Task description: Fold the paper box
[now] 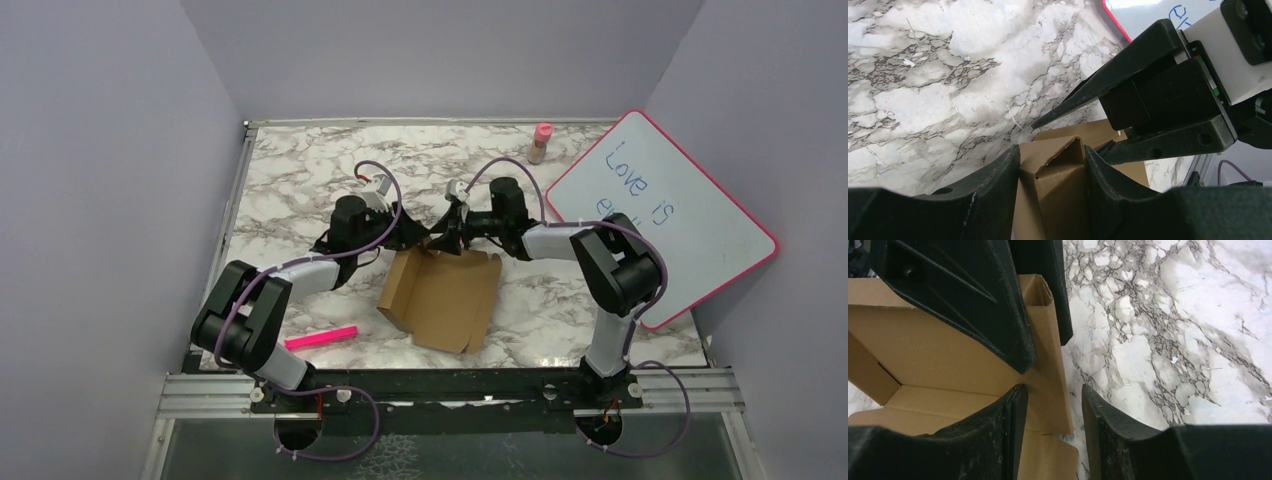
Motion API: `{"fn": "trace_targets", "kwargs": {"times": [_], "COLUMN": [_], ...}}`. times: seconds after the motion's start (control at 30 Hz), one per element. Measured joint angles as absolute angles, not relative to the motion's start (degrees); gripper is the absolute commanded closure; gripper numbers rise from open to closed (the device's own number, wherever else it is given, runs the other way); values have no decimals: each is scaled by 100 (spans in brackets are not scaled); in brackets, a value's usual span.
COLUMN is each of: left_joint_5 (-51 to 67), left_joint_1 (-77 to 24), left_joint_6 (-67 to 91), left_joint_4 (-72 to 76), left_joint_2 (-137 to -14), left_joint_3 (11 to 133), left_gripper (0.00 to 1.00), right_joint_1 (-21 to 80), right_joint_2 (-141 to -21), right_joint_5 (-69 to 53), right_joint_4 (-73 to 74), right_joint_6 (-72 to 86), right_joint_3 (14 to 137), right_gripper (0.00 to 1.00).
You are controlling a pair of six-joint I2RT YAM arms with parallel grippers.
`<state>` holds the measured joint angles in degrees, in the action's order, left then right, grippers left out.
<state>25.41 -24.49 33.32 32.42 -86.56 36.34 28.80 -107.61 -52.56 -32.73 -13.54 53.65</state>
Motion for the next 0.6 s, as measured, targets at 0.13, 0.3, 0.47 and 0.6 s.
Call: {"fn": "trace_targets", "kwargs": {"times": [0.13,0.3,0.47,0.6], "left_joint_5": [2665,2788,2821,2915], "left_joint_1": [-2449,-2464,-2477,-2477], "left_joint_6": [3315,3251,3188,3144], "left_joint_4": [3210,3155,3065,3044], "left_joint_2": [-8735,-8803,-8840,-8840], "left_joint_3": [3708,3798,3868,3889], "left_gripper": [58,58,56,51], "right_joint_1": [2880,2875,2875,2847], "right_joint_2": [-10827,-10916,-11004,-11004], "right_joint_5": [-5387,-5542,-5693,-5725], "right_joint_4": [-3262,-3293,-3286,-3295], "right_joint_6": [-1343,-1240,-1155,-1114], "right_joint_3": [5398,5463,5524,5524], "right_gripper": [52,59,69,75]}}
